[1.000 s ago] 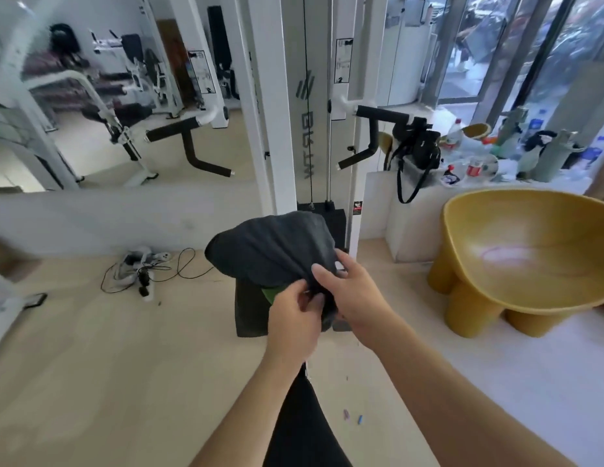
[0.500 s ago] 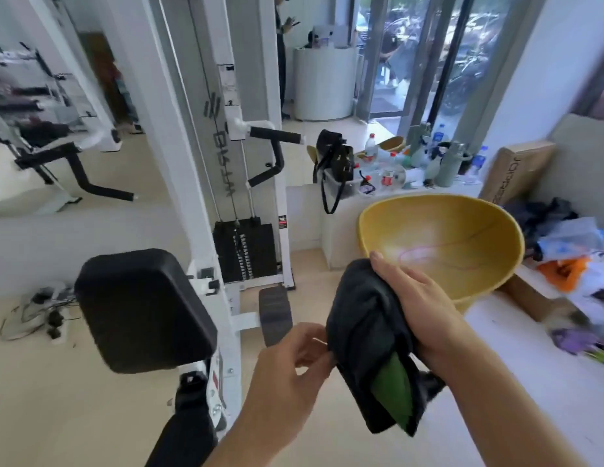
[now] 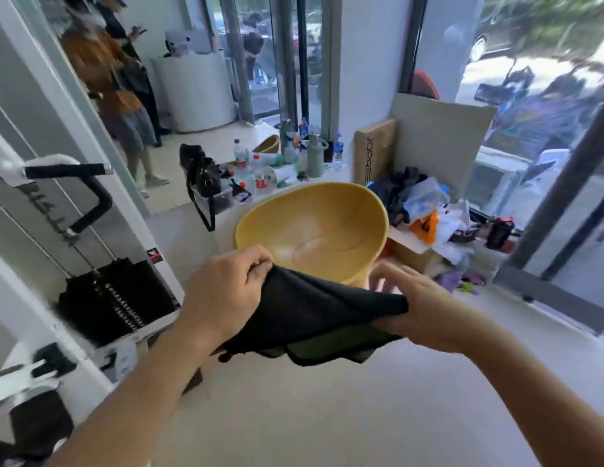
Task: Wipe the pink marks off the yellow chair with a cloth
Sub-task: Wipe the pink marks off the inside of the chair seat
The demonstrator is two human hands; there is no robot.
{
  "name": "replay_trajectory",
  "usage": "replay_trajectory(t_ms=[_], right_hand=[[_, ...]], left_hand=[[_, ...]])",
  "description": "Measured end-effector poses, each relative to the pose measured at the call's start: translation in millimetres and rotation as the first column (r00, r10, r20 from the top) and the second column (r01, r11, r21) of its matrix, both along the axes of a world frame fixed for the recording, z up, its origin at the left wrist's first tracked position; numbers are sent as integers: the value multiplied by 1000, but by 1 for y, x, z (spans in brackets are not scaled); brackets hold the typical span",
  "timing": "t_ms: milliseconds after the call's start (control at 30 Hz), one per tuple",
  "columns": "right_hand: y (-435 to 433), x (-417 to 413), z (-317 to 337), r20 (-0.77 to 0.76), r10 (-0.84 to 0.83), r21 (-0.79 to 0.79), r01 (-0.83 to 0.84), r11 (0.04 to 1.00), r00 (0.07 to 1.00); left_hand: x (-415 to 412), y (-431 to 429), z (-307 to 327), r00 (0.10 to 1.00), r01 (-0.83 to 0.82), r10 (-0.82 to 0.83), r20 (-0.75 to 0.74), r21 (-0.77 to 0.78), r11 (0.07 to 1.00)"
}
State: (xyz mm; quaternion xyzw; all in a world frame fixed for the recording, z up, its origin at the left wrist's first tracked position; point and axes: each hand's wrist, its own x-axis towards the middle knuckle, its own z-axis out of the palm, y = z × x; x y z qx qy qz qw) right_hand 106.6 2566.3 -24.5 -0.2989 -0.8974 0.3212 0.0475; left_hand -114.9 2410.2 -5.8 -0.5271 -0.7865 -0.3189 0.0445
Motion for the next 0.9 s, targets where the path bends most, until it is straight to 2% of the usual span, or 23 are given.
replay_trajectory(t_ms=[67, 167, 267, 333, 433, 467, 533, 567, 633, 700, 733, 767, 833, 867, 900], right_hand=[[32, 6, -5, -115, -98, -99, 87, 991, 988], [73, 3, -4, -93, -95, -47, 91, 995, 991], [102, -20, -12, -226, -223, -7, 227, 974, 948], [118, -43, -19, -291, -268, 120, 313, 942, 919], [146, -80, -29, -256, -239, 340, 319, 885, 937], [152, -86, -32, -237, -233, 377, 310, 873, 943], [178, -107, -40, -234, -291, 324, 357, 876, 928], [191, -118, -42, -232, -353, 246, 406, 880, 906], [218, -140, -41, -174, -493, -10, 500, 866, 852], [246, -159, -38, -122, -559, -340, 495, 800, 820], [258, -168, -35, -94, -565, -451, 470, 758, 820], [268, -178, -33, -80, -554, -496, 449, 743, 829], [289, -197, -32, -80, -530, -464, 439, 769, 844], [298, -205, -31, -87, -532, -449, 443, 776, 843], [307, -212, -27, -103, -544, -466, 443, 766, 833]], left_hand=[[-13, 22, 5, 999, 21, -18, 44, -77, 997], [-30, 46, 2, 996, 31, -20, 84, -135, 990], [-47, 66, -13, 997, 24, -12, 78, -166, 986], [-63, 83, -22, 993, -6, 20, 118, -118, 993], [-93, 112, -29, 994, -39, 38, 104, 5, 999], [-97, 118, -28, 991, -48, 42, 126, 44, 998], [-114, 138, -24, 959, -101, 64, 277, 121, 987], [-125, 149, -23, 924, -150, 85, 373, 150, 977], [-152, 174, -18, 811, -284, 111, 575, 220, 933], [-183, 197, -10, 608, -394, -3, 794, 305, 867], [-196, 204, -8, 490, -391, -85, 867, 306, 868], [-207, 210, -7, 378, -322, -168, 910, 300, 898], [-222, 219, -12, 158, -41, -262, 952, 271, 962], [-227, 224, -18, 108, 165, -215, 971, 196, 967], [-231, 231, -26, 141, 402, -119, 983, 53, 914]])
